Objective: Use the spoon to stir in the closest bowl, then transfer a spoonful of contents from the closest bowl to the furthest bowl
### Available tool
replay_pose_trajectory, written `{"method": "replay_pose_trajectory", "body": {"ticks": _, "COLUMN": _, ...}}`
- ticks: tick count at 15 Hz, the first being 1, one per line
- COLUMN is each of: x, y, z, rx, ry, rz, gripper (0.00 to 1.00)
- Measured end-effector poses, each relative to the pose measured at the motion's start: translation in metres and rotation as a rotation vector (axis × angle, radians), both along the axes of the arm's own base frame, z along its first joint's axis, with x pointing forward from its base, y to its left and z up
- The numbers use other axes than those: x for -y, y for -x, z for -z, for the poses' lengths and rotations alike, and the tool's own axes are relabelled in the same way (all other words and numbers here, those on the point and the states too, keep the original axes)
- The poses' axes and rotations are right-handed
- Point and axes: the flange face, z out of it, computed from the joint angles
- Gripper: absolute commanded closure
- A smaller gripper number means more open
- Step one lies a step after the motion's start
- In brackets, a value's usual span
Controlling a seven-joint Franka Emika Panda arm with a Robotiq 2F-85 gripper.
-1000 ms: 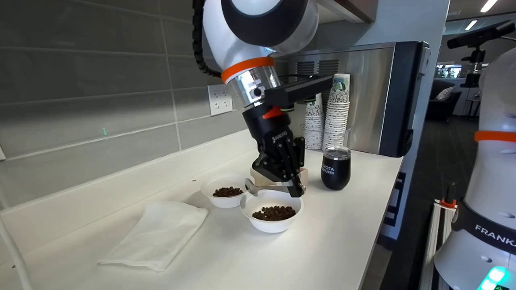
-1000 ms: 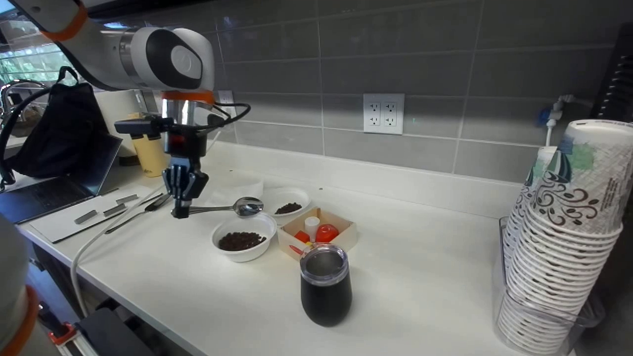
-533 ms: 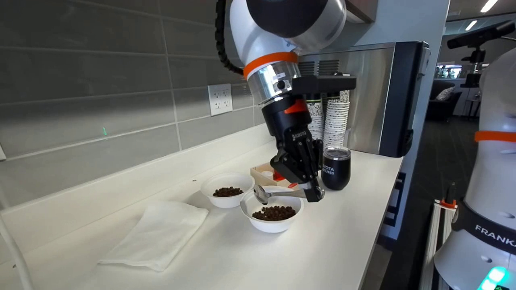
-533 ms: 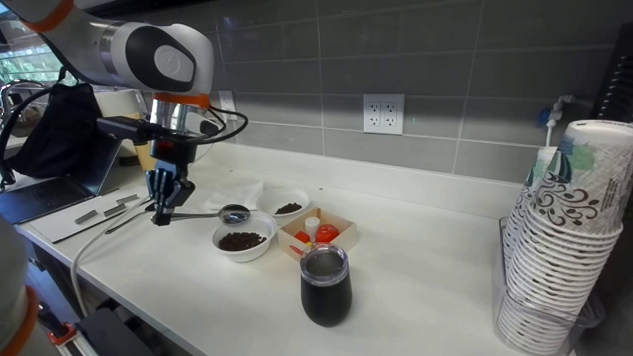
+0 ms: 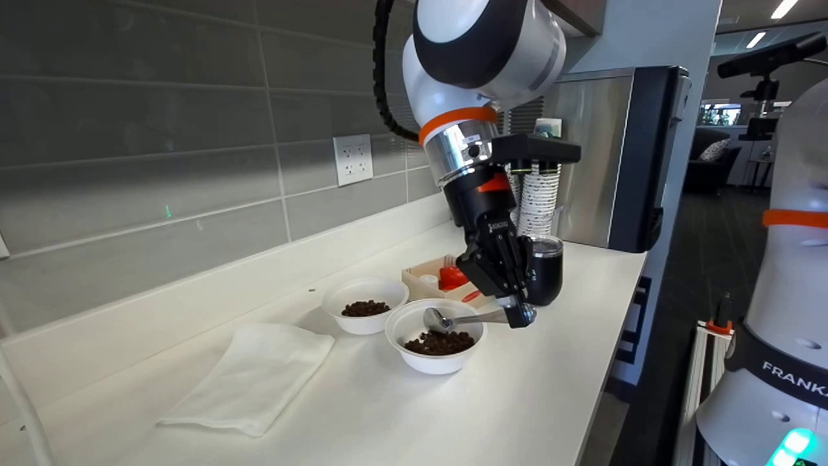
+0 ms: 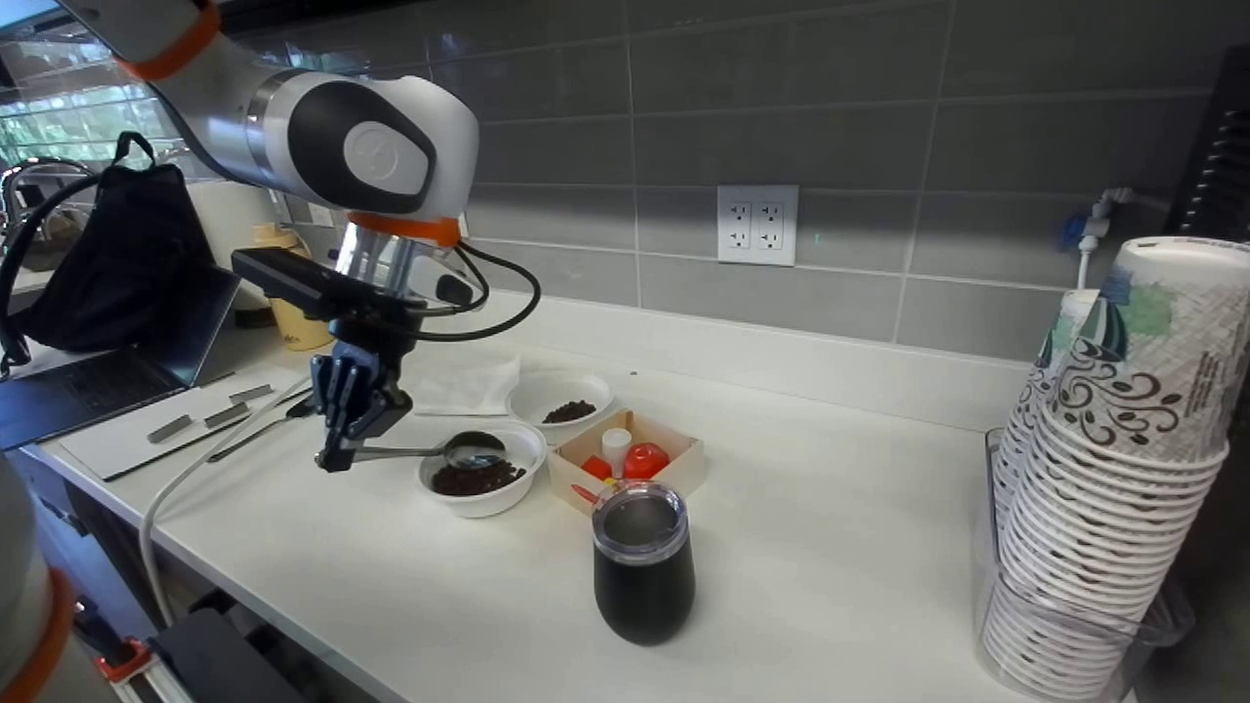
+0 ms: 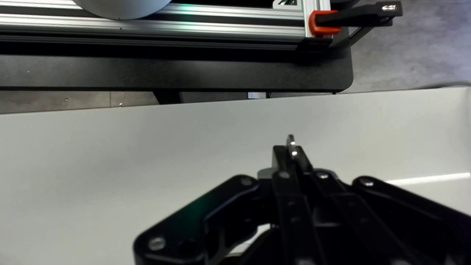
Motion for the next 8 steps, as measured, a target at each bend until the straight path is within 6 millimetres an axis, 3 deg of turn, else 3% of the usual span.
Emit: {"method": "replay_pose_trajectory", "body": {"ticks": 8, "x": 0.007, "y": -0.010, "z": 0.026, "rx": -0.011, "ry": -0.138, "rz": 0.012, "gripper": 0.99}}
